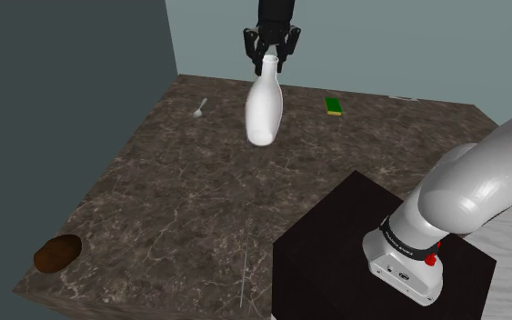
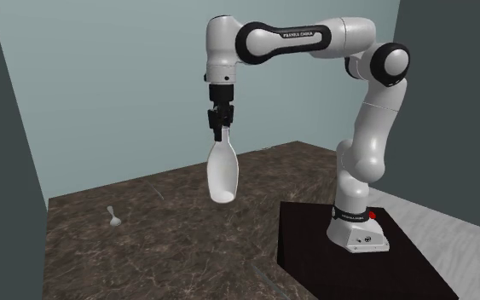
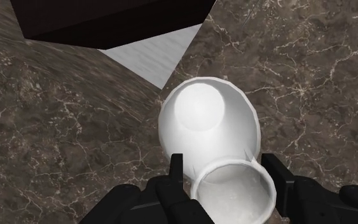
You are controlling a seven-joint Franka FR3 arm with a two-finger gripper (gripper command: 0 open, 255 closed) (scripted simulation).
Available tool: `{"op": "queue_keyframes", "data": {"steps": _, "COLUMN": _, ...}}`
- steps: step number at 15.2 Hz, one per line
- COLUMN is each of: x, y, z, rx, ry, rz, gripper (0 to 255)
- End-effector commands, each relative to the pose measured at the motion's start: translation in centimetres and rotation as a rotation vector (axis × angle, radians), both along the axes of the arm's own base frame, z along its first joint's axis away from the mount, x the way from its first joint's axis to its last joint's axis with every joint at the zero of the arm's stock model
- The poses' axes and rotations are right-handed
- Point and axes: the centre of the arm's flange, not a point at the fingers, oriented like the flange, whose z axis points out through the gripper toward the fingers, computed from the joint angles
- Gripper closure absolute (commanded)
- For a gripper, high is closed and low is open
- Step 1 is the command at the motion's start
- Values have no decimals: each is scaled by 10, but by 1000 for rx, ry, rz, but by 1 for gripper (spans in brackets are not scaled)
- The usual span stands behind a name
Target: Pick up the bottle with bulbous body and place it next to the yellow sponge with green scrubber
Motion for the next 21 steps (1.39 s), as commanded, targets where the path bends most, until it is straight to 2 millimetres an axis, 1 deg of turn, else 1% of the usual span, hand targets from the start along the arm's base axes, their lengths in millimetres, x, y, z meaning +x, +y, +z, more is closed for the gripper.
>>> {"op": "queue_keyframes", "data": {"steps": 1, "x": -1, "y": 0, "z": 10, "rx": 0, "ry": 0, "rz": 0, "gripper": 255}}
{"op": "queue_keyframes", "data": {"steps": 21, "x": -1, "y": 0, "z": 115, "rx": 0, "ry": 0, "rz": 0, "gripper": 255}}
